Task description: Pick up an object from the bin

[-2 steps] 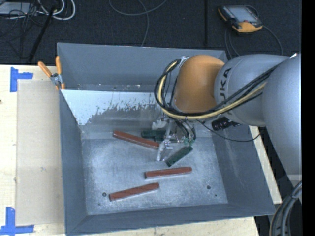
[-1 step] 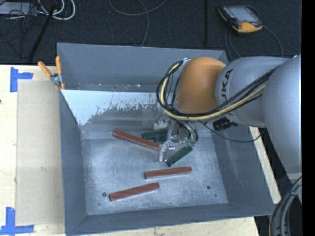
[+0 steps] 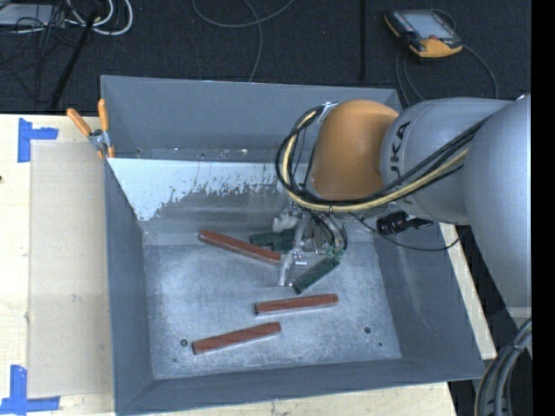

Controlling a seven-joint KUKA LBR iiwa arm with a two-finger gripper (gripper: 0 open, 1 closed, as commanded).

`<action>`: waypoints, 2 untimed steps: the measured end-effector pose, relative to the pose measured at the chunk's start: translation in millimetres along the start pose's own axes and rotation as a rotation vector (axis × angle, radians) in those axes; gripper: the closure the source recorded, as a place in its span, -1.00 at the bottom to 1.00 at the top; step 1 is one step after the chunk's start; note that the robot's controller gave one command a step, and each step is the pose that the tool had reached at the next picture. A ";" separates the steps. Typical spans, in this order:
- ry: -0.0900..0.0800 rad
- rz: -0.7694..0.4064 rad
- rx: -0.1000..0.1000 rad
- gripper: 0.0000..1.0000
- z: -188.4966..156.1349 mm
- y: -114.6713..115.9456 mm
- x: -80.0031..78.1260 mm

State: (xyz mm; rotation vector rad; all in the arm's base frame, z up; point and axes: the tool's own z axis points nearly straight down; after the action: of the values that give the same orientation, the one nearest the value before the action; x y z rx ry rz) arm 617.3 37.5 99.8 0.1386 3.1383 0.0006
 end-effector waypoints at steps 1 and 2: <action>-0.028 -0.093 0.002 -1.00 12.6 3.0 -5.6; -0.002 -0.136 -0.002 1.00 21.7 3.4 6.1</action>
Offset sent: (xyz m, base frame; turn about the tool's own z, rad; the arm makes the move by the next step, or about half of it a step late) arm -0.0096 0.0021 -0.0298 -0.1368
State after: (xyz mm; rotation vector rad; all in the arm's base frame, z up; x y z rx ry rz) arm 611.5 41.4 78.2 -0.0755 3.1380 0.0041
